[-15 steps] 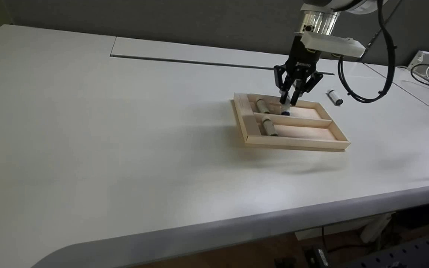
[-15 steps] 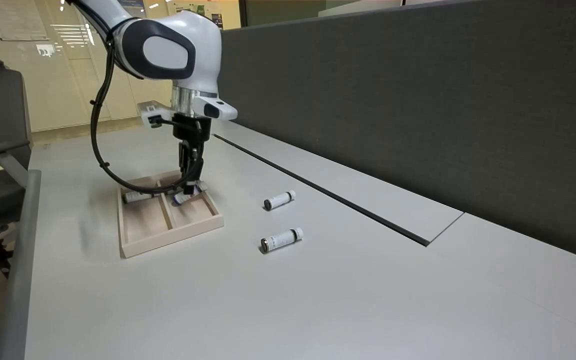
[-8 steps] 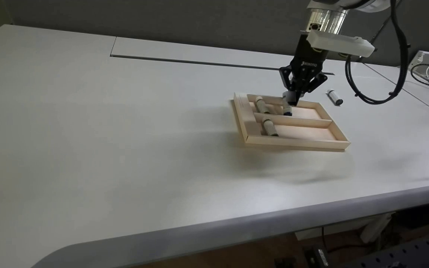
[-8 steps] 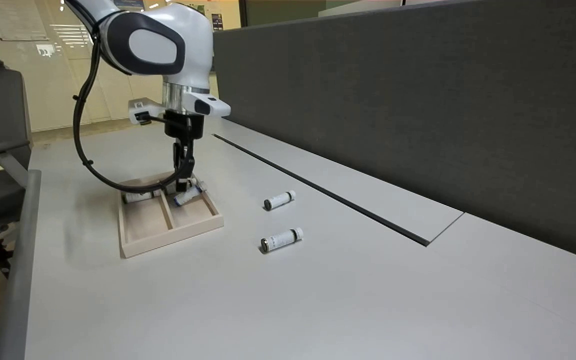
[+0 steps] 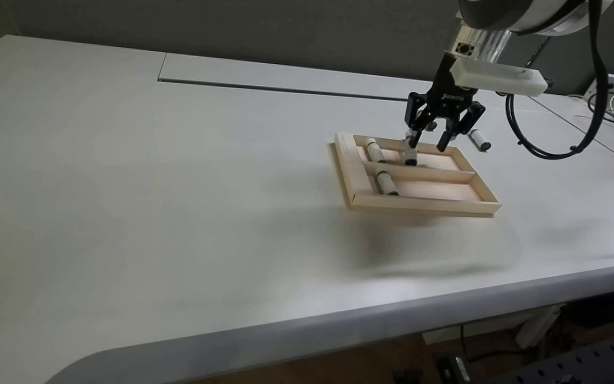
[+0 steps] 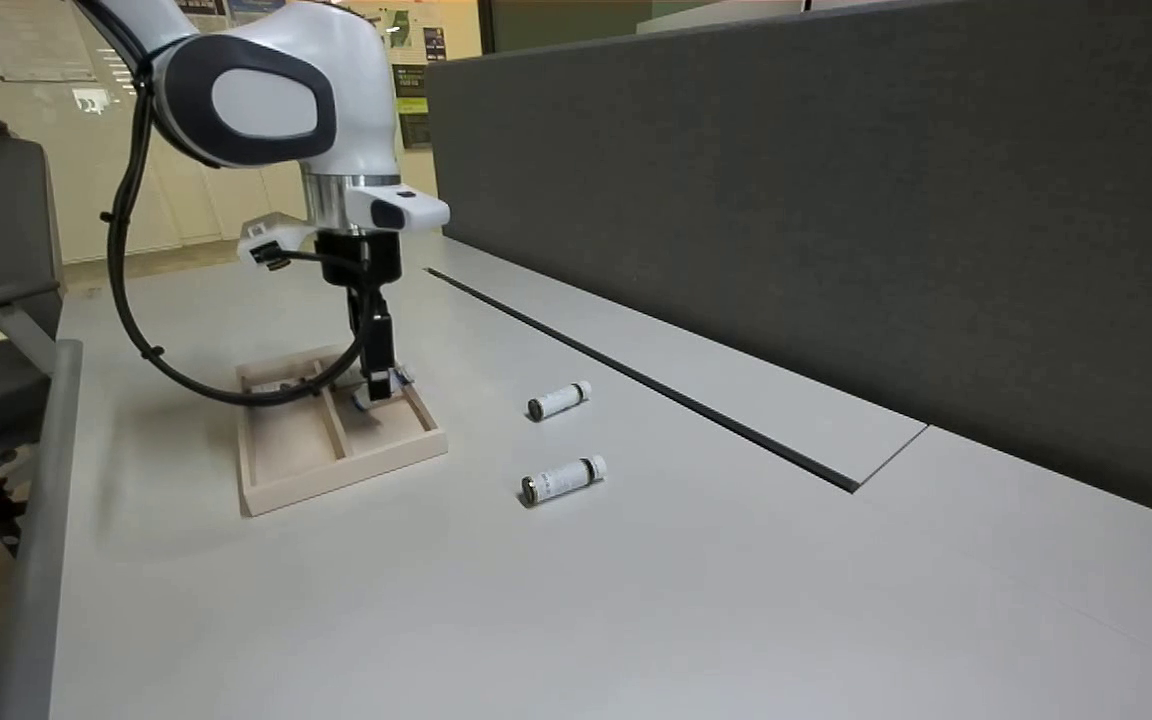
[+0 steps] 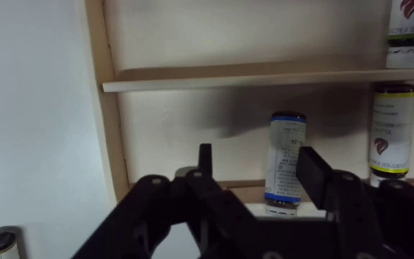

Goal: Move the upright bottle to the top compartment of the box

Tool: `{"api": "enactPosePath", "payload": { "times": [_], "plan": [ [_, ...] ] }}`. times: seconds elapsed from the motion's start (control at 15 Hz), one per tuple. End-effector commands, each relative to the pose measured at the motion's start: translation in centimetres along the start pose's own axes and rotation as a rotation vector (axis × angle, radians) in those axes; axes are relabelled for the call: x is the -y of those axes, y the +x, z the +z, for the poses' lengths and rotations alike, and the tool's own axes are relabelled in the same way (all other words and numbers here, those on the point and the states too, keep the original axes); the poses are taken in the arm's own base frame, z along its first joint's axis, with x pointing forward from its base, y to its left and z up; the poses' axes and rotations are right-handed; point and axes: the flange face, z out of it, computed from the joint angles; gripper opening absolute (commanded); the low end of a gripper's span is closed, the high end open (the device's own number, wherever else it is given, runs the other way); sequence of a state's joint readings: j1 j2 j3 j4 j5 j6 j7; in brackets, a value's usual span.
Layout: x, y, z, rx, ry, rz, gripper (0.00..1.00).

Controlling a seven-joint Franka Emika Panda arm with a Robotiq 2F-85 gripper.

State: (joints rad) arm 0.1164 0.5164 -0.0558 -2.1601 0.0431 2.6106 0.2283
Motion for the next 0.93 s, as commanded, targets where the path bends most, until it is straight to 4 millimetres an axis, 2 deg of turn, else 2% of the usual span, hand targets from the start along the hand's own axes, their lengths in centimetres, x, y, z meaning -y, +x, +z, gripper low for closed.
{"api": "enactPosePath", "payload": {
  "times": [0.0,0.07,0.2,0.27,0.4,0.6,0.87],
  "plan": [
    [-0.2,-1.0,-0.4,-0.063,-0.016,0.018,0.95],
    [-0.1,-1.0,-0.3,-0.074,-0.015,0.015,1.0],
    [0.0,-1.2,-0.1,-0.088,-0.015,0.011,1.0],
    [0.2,-1.2,0.0,-0.092,-0.016,0.007,0.72],
    [0.4,-1.4,0.2,-0.1,-0.019,0.0,0.74],
    [0.6,-1.6,0.4,-0.1,-0.021,-0.003,0.5],
    [0.9,-1.8,0.7,-0.1,-0.018,-0.006,0.24]
  ]
}}
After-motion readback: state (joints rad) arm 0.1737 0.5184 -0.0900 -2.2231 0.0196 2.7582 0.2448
